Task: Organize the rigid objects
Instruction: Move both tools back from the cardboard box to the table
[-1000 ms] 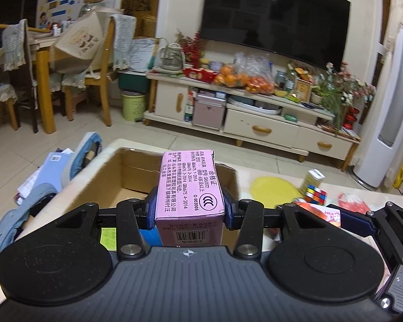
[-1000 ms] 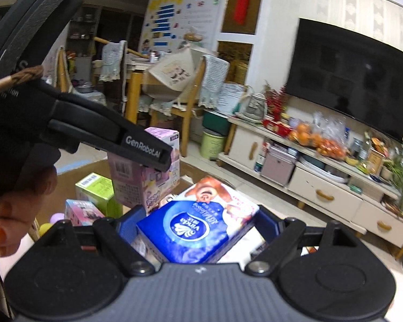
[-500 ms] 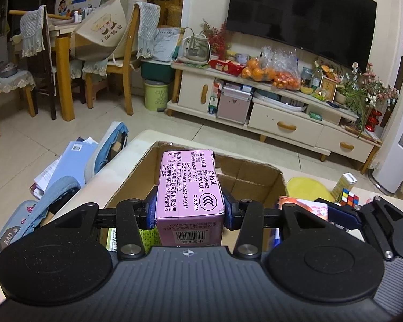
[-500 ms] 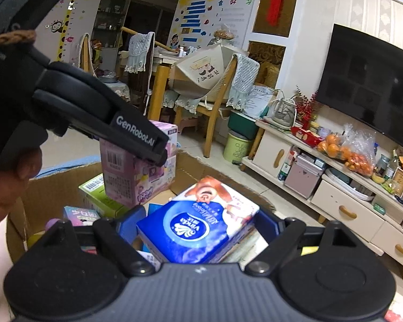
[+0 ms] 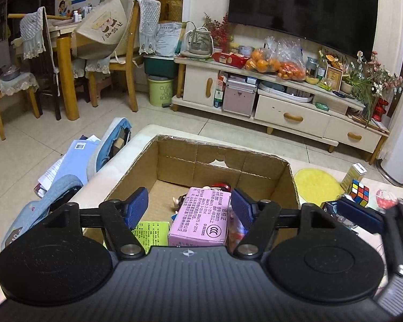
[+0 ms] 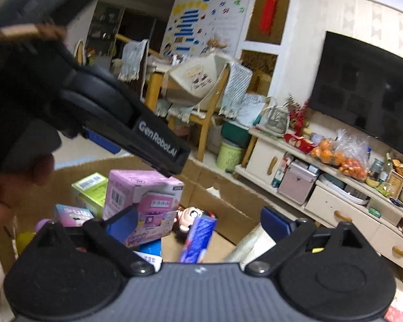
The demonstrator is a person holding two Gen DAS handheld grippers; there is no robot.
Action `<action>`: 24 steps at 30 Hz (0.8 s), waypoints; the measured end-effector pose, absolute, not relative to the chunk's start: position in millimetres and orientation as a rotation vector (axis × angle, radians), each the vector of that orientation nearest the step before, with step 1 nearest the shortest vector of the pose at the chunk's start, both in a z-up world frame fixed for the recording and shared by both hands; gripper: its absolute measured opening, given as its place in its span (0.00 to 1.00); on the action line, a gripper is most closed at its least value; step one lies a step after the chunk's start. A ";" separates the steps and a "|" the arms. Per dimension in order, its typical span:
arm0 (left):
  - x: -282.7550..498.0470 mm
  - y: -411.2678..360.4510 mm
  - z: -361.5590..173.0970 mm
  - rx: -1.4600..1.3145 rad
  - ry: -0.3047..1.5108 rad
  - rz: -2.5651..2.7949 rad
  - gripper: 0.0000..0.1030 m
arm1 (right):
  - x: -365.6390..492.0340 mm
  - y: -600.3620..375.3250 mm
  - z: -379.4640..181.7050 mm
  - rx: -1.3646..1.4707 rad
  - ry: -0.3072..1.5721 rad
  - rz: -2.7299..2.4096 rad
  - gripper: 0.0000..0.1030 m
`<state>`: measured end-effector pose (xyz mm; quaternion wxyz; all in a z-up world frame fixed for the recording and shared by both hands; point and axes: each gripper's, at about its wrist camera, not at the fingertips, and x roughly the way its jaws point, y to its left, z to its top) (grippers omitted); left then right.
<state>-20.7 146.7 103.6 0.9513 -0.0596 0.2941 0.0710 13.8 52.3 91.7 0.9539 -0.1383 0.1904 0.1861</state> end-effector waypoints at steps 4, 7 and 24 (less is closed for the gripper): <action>-18.6 146.1 103.6 -0.112 0.594 0.154 0.93 | -2.8 42.6 93.0 -0.256 0.377 0.338 0.95; -18.4 144.2 103.3 -0.103 0.591 0.149 0.95 | -14.2 35.7 90.4 -0.249 0.380 0.312 0.95; -19.1 137.4 97.6 0.000 0.589 0.069 1.00 | -37.2 -8.8 70.9 -0.134 0.427 0.178 0.95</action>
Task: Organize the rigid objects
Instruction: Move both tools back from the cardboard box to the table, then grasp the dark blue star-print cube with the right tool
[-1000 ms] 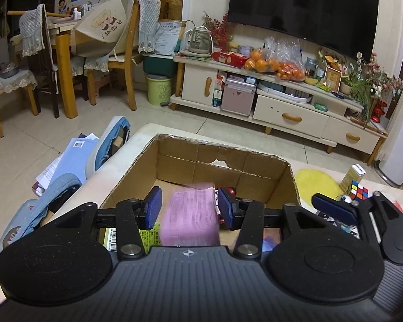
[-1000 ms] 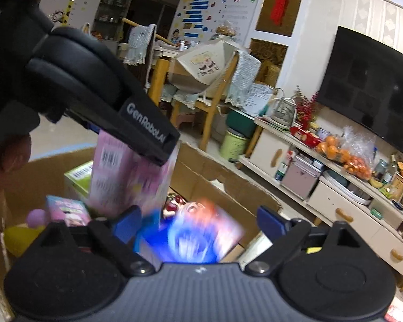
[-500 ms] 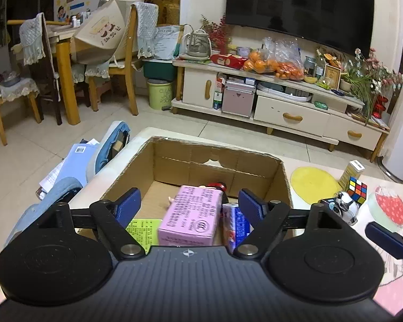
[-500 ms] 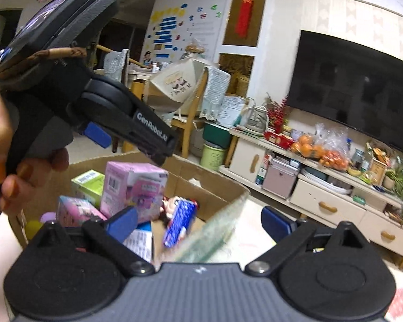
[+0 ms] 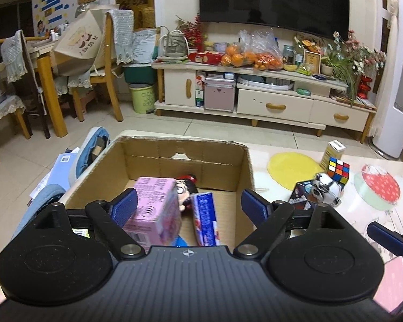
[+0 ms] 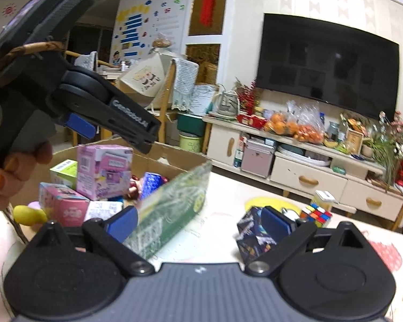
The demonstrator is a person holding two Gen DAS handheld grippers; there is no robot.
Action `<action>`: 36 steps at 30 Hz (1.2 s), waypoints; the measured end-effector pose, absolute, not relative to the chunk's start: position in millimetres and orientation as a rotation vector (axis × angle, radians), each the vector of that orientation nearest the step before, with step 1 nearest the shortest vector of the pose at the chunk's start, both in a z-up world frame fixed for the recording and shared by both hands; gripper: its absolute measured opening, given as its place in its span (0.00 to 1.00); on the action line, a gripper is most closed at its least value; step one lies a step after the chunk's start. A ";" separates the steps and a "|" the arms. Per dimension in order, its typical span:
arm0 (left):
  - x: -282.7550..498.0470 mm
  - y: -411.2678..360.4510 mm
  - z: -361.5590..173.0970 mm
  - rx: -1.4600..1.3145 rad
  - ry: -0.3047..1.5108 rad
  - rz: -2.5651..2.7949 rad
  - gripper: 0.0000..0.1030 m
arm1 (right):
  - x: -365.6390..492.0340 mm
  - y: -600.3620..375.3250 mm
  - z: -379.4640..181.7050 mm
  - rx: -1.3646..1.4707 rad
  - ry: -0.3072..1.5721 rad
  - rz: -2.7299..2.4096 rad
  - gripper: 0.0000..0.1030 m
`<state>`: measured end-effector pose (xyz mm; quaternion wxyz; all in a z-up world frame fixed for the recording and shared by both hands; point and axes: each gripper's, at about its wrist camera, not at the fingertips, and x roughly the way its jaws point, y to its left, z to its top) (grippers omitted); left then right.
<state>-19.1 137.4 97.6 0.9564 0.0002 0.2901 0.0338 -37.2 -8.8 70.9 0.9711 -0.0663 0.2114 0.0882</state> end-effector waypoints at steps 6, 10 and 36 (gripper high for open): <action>-20.0 139.9 97.1 0.015 0.592 0.056 1.00 | -30.9 -24.4 55.5 -0.101 0.452 0.133 0.95; -20.4 138.0 96.5 0.018 0.599 0.044 1.00 | -17.6 -34.6 39.3 -0.101 0.475 0.113 0.95; -22.5 135.2 94.4 0.084 0.583 -0.012 1.00 | 44.8 -72.7 -4.6 -0.053 0.630 0.053 0.57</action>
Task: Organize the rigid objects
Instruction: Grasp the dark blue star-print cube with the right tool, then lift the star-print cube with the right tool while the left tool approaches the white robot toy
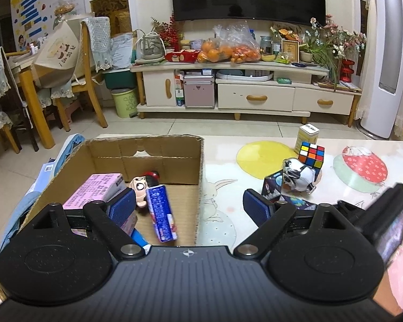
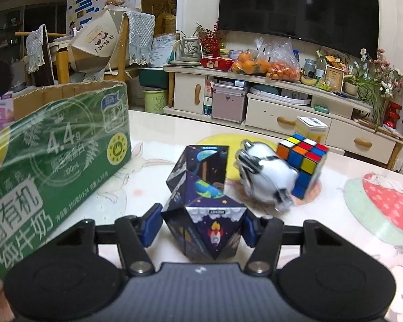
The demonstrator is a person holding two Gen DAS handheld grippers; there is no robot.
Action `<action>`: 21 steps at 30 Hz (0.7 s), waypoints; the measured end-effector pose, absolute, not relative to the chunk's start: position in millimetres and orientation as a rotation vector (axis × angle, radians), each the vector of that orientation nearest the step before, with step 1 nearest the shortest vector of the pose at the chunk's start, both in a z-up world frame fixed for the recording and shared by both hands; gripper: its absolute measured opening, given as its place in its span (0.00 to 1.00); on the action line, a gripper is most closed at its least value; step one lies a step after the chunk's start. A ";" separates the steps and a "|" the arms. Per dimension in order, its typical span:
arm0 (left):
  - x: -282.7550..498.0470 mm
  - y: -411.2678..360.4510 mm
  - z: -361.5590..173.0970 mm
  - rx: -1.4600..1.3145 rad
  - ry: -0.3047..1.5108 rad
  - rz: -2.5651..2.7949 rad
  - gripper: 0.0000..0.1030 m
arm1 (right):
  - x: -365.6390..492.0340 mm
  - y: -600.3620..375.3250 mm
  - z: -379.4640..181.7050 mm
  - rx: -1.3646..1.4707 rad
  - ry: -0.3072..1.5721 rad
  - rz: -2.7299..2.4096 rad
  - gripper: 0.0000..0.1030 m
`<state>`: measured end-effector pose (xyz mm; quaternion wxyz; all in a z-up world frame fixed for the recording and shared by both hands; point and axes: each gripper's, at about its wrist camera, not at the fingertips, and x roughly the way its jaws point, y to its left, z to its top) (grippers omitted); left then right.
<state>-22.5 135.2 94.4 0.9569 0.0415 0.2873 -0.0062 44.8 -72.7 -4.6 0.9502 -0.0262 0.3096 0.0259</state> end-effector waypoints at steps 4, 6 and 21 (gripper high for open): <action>-25.3 133.0 94.7 0.086 0.574 -0.031 1.00 | 21.2 -90.2 -2.1 -0.043 0.631 0.031 0.57; -25.8 130.3 94.6 0.087 0.571 -0.044 1.00 | 7.7 -99.8 -0.7 -0.048 0.634 0.020 0.57; -25.1 84.3 79.2 0.129 0.571 -0.193 1.00 | -57.8 -182.0 5.0 -0.041 0.645 -0.179 0.57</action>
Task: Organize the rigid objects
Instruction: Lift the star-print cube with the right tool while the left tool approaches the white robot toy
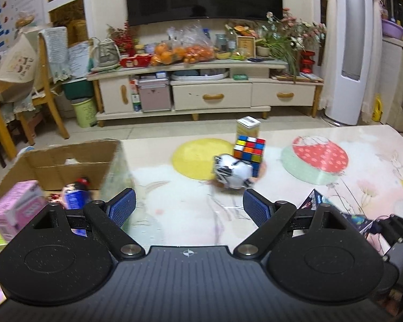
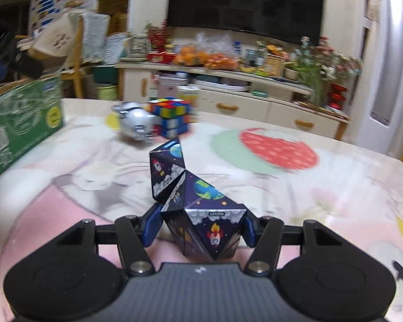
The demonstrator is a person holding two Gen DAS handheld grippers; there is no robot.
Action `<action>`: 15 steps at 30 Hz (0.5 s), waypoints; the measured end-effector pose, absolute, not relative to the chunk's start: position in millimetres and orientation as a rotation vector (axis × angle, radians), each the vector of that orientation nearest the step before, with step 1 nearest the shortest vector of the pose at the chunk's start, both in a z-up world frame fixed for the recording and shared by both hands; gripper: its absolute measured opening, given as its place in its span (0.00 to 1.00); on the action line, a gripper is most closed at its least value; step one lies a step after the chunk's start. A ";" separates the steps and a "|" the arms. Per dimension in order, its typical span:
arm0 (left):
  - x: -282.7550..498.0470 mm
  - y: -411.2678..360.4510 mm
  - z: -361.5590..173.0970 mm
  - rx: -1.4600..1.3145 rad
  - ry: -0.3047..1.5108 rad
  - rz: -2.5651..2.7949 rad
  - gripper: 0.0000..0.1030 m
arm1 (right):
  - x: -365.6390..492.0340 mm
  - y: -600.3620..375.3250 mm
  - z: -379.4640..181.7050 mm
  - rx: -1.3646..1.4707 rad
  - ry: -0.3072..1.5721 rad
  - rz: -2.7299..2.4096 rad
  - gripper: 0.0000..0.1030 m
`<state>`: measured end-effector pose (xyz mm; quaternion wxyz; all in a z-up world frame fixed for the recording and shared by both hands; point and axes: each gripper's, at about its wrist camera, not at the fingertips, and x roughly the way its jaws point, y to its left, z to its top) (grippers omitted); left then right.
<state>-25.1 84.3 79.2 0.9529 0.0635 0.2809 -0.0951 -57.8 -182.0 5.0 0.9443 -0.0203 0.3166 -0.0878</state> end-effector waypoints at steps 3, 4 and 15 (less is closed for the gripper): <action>-19.9 72.5 70.0 0.138 0.581 -0.212 1.00 | -56.4 -190.3 2.1 -0.022 0.659 -0.190 0.58; -18.1 68.6 65.9 0.145 0.585 -0.218 1.00 | -55.9 -190.8 0.4 -0.016 0.666 -0.188 0.58; 13.5 26.3 23.0 0.189 0.571 -0.209 1.00 | -48.4 -204.1 -2.2 0.043 0.680 -0.110 0.75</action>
